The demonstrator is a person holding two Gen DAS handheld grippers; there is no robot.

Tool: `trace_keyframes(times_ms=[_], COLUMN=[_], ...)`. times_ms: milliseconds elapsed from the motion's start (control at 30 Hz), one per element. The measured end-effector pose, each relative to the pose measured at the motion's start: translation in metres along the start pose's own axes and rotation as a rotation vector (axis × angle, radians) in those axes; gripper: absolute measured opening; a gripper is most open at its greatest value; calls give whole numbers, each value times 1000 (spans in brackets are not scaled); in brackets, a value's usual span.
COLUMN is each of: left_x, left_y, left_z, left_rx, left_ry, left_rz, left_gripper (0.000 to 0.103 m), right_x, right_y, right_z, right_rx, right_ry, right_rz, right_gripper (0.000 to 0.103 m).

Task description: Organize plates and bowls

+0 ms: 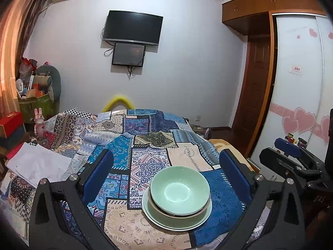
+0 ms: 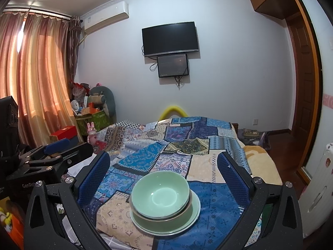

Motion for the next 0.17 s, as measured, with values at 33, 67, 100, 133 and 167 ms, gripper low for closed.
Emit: trace_keyframes(times_ms=[33, 67, 100, 133, 167], left_x=[0, -1, -1, -1, -2], left_y=[0, 0, 0, 0, 0], left_z=[0, 0, 0, 1, 1], left_rx=[2, 4, 5, 6, 4], left_ry=[-1, -2, -5, -10, -10], left_rz=[-3, -5, -6, -8, -8], left_gripper=[103, 103, 103, 103, 103], right_x=[0, 0, 0, 0, 0], right_y=[0, 0, 1, 1, 1], right_z=[0, 0, 1, 1, 2], right_rx=[-1, 0, -2, -5, -6], right_ry=[0, 0, 1, 1, 1], right_rz=[0, 0, 0, 0, 1], right_gripper=[103, 103, 103, 103, 103])
Point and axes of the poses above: each gripper's, at about its wrist camera, not at the fingertips, and z roughly the way its jaws point, x to its right, y to its underside, the point moved 2 cm from there along z, roughly the way its jaws point, and after that the axes turned 8 degrees about x, right-handed, at the moved point
